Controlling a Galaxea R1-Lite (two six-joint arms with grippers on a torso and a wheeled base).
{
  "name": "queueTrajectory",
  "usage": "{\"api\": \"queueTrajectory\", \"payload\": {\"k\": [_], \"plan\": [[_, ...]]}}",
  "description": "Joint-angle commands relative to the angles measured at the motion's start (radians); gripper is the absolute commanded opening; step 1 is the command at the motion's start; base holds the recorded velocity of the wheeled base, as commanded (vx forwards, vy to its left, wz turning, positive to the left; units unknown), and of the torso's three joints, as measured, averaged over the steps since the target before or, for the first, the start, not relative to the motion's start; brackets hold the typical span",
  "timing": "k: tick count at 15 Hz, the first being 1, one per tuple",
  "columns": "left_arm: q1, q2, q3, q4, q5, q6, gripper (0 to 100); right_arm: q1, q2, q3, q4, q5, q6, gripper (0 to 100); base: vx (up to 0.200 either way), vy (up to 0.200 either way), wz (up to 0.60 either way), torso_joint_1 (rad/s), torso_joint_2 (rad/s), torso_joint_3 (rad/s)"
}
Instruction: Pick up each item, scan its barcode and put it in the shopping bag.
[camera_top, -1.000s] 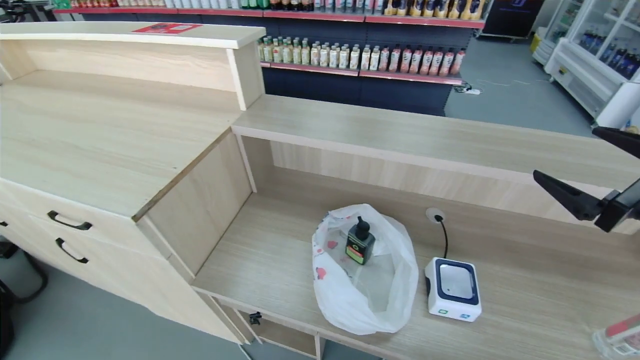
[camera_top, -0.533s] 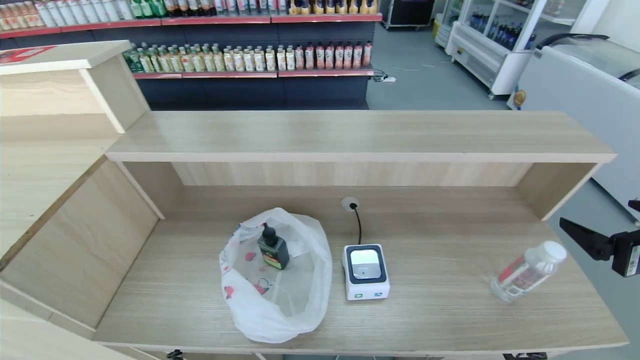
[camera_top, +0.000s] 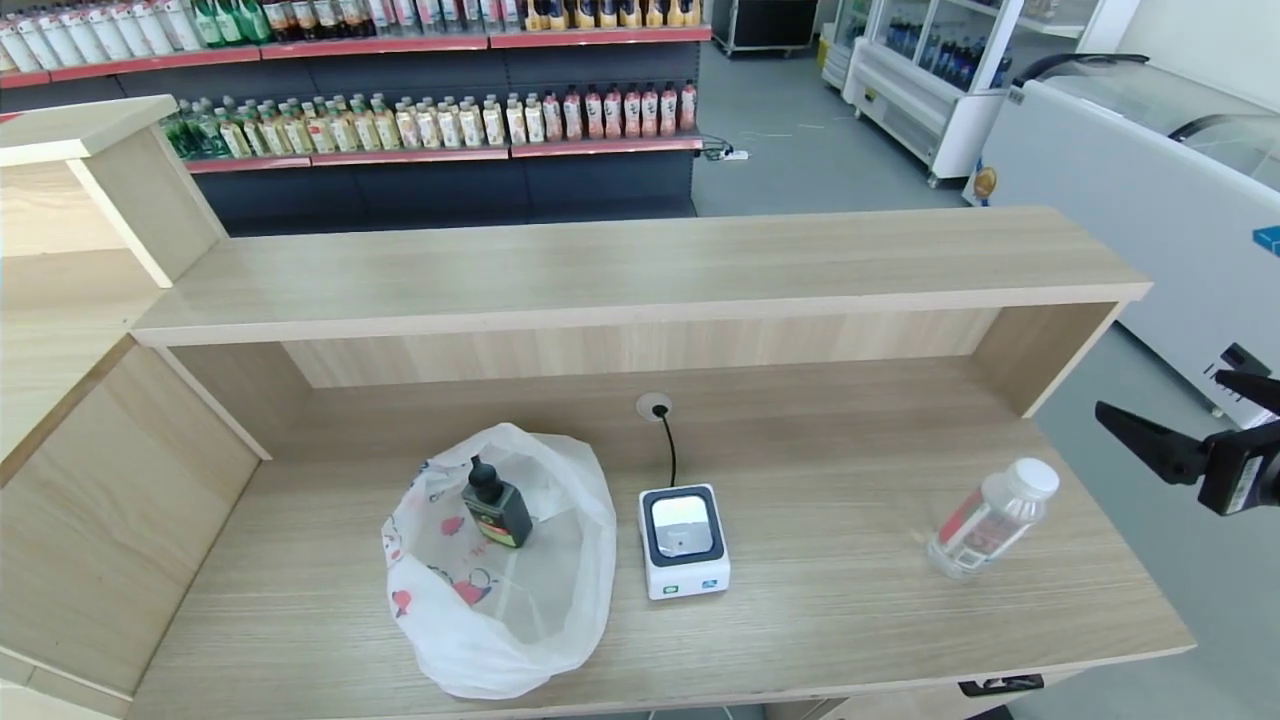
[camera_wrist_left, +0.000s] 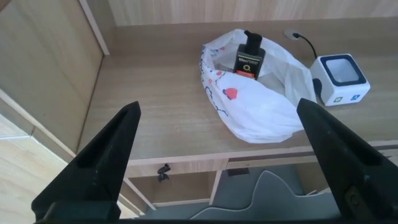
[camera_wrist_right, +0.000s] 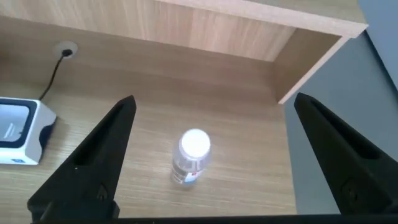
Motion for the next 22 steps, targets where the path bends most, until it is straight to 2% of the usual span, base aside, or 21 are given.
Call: {"api": "queueTrajectory", "payload": {"k": [1, 7, 13, 18, 22], "plan": [[0.000, 0.000, 0.000, 0.000, 0.001, 0.000, 100, -0.001, -0.053, -0.015, 0.003, 0.009, 0.024, 100, 0.000, 0.000, 0.00, 0.000, 0.00, 0.000], [0.000, 0.000, 0.000, 0.000, -0.001, 0.000, 100, -0.004, -0.184, -0.187, 0.319, 0.006, 0.078, 100, 0.000, 0.000, 0.00, 0.000, 0.00, 0.000], [0.000, 0.000, 0.000, 0.001, -0.001, 0.006, 100, -0.003, -0.205, -0.187, 0.330, 0.007, 0.078, 100, 0.000, 0.000, 0.00, 0.000, 0.00, 0.000], [0.000, 0.000, 0.000, 0.000, -0.001, 0.003, 100, -0.012, -0.204, -0.139, 0.330, 0.001, 0.081, 100, -0.200, 0.000, 0.00, -0.001, 0.00, 0.001], [-0.002, 0.000, 0.000, 0.001, -0.001, 0.003, 100, -0.098, -0.168, -0.115, 0.319, 0.003, 0.095, 100, -0.200, 0.000, 0.00, -0.001, 0.00, 0.006]]}}
